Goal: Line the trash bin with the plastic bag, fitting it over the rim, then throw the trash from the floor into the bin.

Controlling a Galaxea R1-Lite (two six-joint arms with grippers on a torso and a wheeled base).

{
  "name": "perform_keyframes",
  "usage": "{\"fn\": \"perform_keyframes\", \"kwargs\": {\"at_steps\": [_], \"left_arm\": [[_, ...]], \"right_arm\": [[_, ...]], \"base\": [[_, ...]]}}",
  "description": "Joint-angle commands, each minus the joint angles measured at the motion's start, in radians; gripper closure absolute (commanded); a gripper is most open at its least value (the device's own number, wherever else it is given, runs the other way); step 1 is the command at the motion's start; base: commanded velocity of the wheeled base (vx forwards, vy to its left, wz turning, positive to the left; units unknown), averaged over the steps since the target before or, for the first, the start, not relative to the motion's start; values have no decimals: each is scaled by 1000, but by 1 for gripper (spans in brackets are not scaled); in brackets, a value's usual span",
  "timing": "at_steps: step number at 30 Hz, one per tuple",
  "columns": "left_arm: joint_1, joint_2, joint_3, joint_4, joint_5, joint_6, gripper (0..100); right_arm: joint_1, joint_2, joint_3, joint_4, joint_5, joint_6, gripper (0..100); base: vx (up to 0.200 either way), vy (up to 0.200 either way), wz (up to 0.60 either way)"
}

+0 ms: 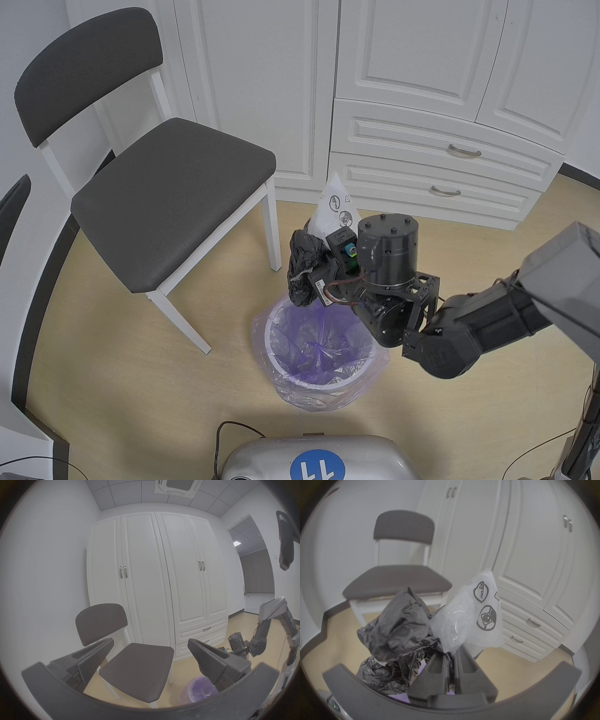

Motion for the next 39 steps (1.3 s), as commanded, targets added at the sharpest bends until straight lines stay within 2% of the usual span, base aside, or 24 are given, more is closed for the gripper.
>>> {"fn": "perform_keyframes", "kwargs": {"at_steps": [1,4,5,6,7,9,10,11,12,13,14,15,16,17,18,19,23,25,28,30,34,39], "left_arm": [[-1,-4,2,-11,-5,-2,0],[-3,-4,1,-8,-5,-7,0],[-3,-4,-1,-8,-5,-9,0],[-3,-4,-2,-10,-6,-10,0],[-3,-4,-2,-11,-5,-10,0],[-3,-9,-4,-13,-5,-10,0],[-3,-9,-4,-13,-5,-10,0],[-3,-22,-4,-11,-6,-9,0],[-3,-27,-4,-13,-6,-9,0],[-3,-27,-4,-13,-6,-9,0],[-3,-35,-7,-13,-6,-9,0],[-4,-42,-10,-13,-6,-9,0],[-4,-47,-13,-11,-6,-9,0],[-6,-56,-15,-10,-8,-9,0],[-7,-59,-15,-10,-8,-9,0],[-7,-68,-18,-11,-8,-9,0],[-9,-85,-25,-8,-8,-9,0],[-9,-101,-30,-2,-9,-9,0],[-7,-125,-42,4,-31,-12,0],[-7,-150,-44,6,-55,-13,0],[-7,-186,-55,7,-94,-16,0],[-9,-200,-56,21,-97,-16,0]], "right_arm": [[-60,-166,-88,467,192,-88,100],[-83,-203,-33,539,232,-333,100],[-85,-208,-25,539,233,-387,100],[-85,-218,-14,541,236,-510,100],[-83,-229,-11,547,236,-596,100],[-81,-247,-6,553,236,-740,100],[-81,-247,-6,553,236,-740,100],[-83,-258,3,561,245,-912,100],[-86,-263,4,561,281,-1041,100],[-86,-263,4,561,281,-1041,100],[-106,-261,-11,562,397,-1258,100],[-120,-251,-29,558,468,-1378,100],[-123,-243,-48,562,503,-1446,100],[-124,-221,-88,567,560,-1593,100],[-124,-211,-106,571,580,-1648,100],[-118,-195,-146,599,603,-1760,100],[-91,-192,-217,752,592,-1887,100],[-88,-188,-252,829,575,-1979,100],[-89,-172,-329,918,566,-2199,100],[-89,-148,-382,992,557,-2302,100],[-89,-63,-485,1125,544,-2337,100],[-91,38,-579,1141,555,-2326,100]], "base": [[0,0,0],[0,0,0],[0,0,0],[0,0,0],[0,0,0],[0,0,0],[0,0,0],[0,0,0],[0,0,0],[0,0,0],[0,0,0],[0,0,0],[0,0,0],[0,0,0],[0,0,0],[0,0,0],[0,0,0],[0,0,0],[0,0,0],[0,0,0],[0,0,0],[0,0,0]]}}
